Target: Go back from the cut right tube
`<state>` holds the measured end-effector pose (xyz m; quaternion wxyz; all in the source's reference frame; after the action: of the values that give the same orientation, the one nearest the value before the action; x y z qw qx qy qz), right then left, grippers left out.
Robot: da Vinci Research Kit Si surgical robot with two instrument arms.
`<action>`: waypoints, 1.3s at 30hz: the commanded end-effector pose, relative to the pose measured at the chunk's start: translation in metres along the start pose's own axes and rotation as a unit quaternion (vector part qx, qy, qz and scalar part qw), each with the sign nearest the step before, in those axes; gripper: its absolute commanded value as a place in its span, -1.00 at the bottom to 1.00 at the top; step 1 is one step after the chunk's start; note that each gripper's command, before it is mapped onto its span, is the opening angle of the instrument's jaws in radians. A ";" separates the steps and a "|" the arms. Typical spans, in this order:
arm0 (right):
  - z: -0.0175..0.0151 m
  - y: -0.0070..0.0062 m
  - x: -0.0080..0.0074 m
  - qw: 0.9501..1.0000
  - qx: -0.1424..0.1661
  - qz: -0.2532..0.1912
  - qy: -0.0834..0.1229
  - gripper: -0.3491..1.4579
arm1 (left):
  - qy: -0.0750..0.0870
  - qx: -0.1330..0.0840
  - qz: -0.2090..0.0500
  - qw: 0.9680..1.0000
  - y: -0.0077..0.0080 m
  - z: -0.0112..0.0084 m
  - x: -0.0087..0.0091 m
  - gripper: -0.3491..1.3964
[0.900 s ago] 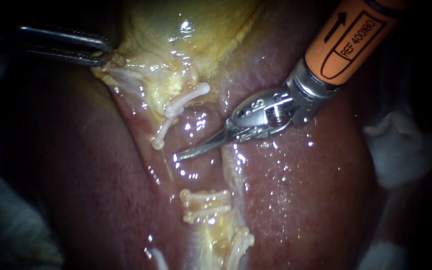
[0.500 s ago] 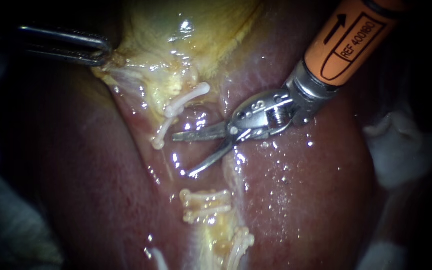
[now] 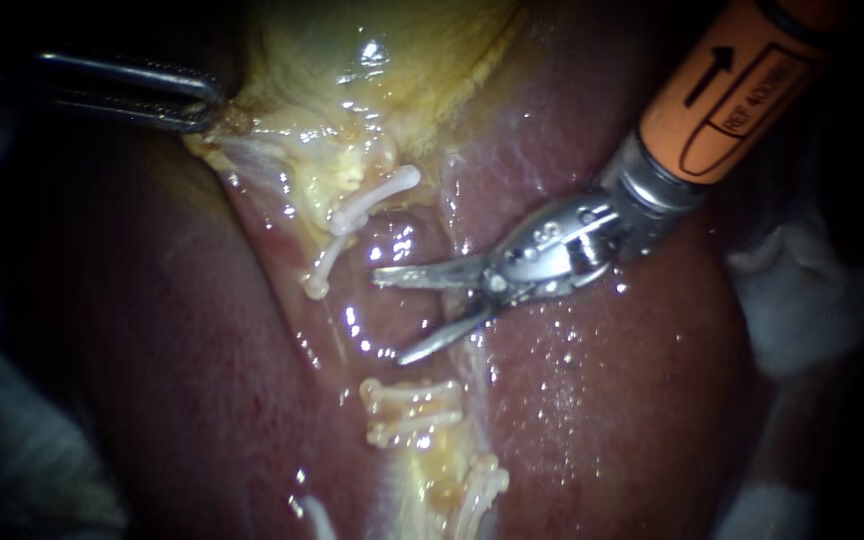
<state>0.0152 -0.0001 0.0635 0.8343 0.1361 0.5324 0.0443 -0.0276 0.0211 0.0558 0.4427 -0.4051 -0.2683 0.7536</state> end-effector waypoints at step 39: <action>-0.0097 -0.0006 0.0015 0.984 -0.067 0.018 -0.163 0.88 | -0.004 -0.004 -0.001 1.000 -0.0026 0.0069 -0.0025 -1.00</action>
<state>0.0071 0.0014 0.0583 0.9164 0.0952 0.3823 0.0715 -0.0316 0.0197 0.0623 0.4406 -0.4033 -0.2729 0.7541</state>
